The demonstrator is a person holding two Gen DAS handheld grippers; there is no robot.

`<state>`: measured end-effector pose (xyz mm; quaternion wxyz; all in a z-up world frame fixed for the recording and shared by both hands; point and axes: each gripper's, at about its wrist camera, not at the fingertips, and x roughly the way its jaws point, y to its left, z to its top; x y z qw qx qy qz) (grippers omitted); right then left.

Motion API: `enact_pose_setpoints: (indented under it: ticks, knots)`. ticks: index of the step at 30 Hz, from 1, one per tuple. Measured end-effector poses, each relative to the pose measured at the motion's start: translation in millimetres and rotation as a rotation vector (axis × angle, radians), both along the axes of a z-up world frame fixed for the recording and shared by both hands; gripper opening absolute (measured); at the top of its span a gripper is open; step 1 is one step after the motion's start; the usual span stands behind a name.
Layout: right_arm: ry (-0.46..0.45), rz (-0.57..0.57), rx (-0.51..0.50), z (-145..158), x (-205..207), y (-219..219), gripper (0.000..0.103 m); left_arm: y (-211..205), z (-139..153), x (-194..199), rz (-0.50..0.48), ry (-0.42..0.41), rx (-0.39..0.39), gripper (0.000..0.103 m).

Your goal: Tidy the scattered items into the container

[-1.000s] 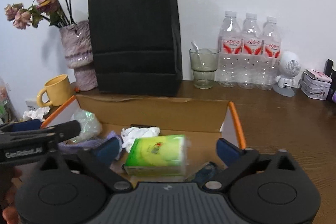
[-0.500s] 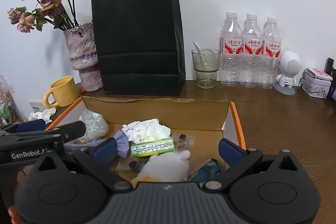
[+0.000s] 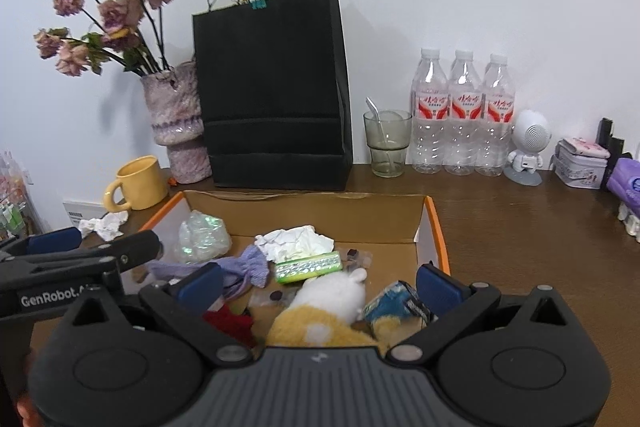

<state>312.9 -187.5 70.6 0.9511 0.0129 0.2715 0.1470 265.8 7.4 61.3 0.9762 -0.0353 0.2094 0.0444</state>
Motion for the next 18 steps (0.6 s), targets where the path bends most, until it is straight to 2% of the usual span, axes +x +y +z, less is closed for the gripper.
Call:
enact_pose_setpoints:
  ticks: [6, 18]
  knots:
    - [-0.011, -0.003, -0.02, 15, -52, -3, 0.103, -3, 9, -51, -0.005, 0.0, 0.039, 0.103]
    - [-0.011, -0.017, -0.023, 20, -136, -11, 0.103, -5, 2, -131, 0.021, 0.101, 0.054, 0.103]
